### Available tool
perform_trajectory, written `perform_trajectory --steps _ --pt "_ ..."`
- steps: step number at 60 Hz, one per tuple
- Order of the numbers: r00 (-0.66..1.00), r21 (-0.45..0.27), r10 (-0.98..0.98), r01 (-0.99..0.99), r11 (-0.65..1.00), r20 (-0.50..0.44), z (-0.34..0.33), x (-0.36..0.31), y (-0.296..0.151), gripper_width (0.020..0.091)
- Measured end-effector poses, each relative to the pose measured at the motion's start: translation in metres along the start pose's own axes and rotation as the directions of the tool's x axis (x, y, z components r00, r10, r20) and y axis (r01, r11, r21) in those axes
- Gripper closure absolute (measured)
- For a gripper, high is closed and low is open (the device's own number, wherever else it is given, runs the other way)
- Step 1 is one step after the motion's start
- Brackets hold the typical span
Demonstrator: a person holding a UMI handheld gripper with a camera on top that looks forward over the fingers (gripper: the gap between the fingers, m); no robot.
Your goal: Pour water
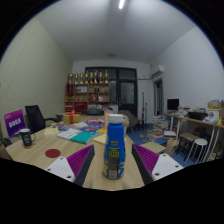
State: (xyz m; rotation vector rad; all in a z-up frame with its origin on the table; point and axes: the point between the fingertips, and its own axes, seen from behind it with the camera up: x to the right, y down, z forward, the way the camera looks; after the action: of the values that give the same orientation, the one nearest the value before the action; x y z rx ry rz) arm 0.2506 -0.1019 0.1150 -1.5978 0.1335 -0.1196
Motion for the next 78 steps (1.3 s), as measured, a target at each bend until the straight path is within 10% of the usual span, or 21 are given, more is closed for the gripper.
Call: perform_trajectory --steps 14,19,41,53,78 --pt "1.0 -0.02 0.01 -0.01 1.0 0.003 0.082 -0.002 0.015 0.0272" --pt "0.999 -0.03 -0.023 0.022 0.999 -0.036 0.097 0.004 0.025 0.0535" --pt "0.997 -0.021 0.037 -0.038 0.999 -0.071 0.101 0.004 0.027 0.0599" --pt "0.958 0.008 -0.282 0.282 0.959 -0.051 0.091 -0.045 -0.02 0.0678" --pt "-0.009 0.205 -0.988 0.978 -0.041 -0.153 0.123 -0.349 -0.121 0.0679"
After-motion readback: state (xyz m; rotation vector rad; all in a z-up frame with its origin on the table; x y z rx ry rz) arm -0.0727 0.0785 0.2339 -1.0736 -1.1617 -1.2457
